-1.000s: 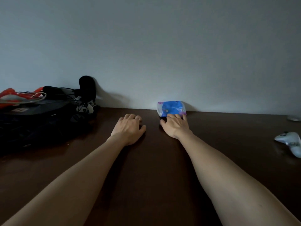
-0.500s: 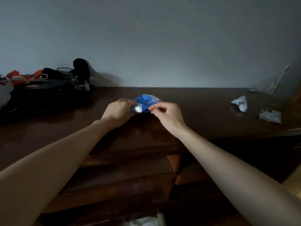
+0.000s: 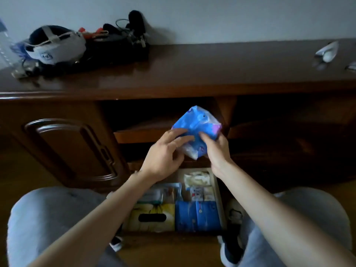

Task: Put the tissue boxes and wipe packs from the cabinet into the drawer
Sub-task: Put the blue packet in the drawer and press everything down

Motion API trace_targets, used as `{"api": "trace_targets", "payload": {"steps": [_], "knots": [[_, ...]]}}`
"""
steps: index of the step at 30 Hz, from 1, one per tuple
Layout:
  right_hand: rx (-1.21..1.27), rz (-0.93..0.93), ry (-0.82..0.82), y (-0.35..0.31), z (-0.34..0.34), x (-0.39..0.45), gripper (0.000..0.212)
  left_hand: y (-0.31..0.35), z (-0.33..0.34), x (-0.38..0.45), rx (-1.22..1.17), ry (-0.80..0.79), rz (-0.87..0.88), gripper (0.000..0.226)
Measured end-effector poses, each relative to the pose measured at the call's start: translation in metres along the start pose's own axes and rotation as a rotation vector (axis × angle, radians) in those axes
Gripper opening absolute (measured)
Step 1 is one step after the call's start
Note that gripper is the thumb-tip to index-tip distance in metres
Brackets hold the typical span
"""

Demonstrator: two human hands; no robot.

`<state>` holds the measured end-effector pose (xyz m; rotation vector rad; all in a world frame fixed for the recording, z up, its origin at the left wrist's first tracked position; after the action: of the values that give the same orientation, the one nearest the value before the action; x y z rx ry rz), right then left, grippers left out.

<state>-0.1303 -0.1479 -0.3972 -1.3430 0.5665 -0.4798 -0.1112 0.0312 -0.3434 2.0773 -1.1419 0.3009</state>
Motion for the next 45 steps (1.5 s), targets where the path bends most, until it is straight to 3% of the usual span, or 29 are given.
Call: {"api": "trace_targets", "payload": {"steps": [3, 6, 8, 11, 16, 20, 23, 25, 28, 32, 34, 36, 38, 41, 45], "knots": [[-0.181, 0.178, -0.080, 0.069, -0.013, -0.015, 0.020, -0.042, 0.018, -0.061, -0.280, 0.021, -0.342, 0.078], [-0.280, 0.348, -0.180, 0.123, -0.019, -0.026, 0.020, -0.090, 0.045, -0.104, -0.677, -0.017, -0.930, 0.049], [-0.334, 0.434, -0.296, 0.149, -0.010, -0.039, 0.027, -0.107, 0.071, -0.130, -0.785, -0.175, -1.111, 0.033], [-0.453, 0.503, -0.433, 0.184, 0.006, -0.061, 0.038, -0.124, 0.092, -0.157, -0.750, -0.191, -1.143, 0.016], [-0.475, 0.593, -0.566, 0.225, 0.025, -0.090, 0.043, -0.151, 0.094, -0.178, -0.485, 0.104, -1.286, 0.025], [-0.579, 0.559, -0.656, 0.228, 0.039, -0.091, 0.034, -0.170, 0.102, -0.191, -0.633, 0.270, -1.423, 0.030], [-0.653, 0.574, -0.747, 0.228, 0.043, -0.092, 0.045, -0.184, 0.106, -0.189, -0.591, 0.137, -1.368, 0.041], [-0.565, 0.597, -0.624, 0.225, 0.039, -0.085, 0.051, -0.191, 0.115, -0.185, -0.650, -0.010, -1.327, 0.044], [-0.512, 0.569, -0.478, 0.218, 0.025, -0.065, 0.042, -0.189, 0.128, -0.175, -0.762, -0.210, -1.283, 0.048], [-0.467, 0.535, -0.257, 0.221, 0.003, -0.047, 0.025, -0.183, 0.136, -0.172, -0.970, -0.074, -1.328, 0.065], [-0.382, 0.583, -0.145, 0.228, -0.006, -0.044, 0.025, -0.178, 0.142, -0.178, -1.026, -0.100, -1.363, 0.065], [-0.312, 0.651, -0.142, 0.235, -0.011, -0.045, 0.023, -0.175, 0.150, -0.185, -1.040, -0.090, -1.432, 0.054], [-0.261, 0.678, -0.183, 0.239, -0.011, -0.047, 0.020, -0.178, 0.155, -0.187, -0.982, 0.016, -1.485, 0.046], [-0.291, 0.602, -0.203, 0.232, -0.014, -0.043, 0.021, -0.193, 0.160, -0.187, -0.914, 0.176, -1.526, 0.051], [-0.317, 0.538, -0.127, 0.225, -0.035, -0.032, 0.017, -0.217, 0.169, -0.171, -0.776, 0.147, -1.553, 0.060]]}}
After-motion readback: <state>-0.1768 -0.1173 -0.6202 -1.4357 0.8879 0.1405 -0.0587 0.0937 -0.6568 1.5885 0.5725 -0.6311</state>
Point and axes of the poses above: each hand's wrist, its own x-axis towards the middle knuckle, its own z-axis out of the palm, y = z × x, the point moved 5 cm from there along x, towards the middle knuckle, and after that the axes turned 7 degrees about -x, right-handed, at the moved point
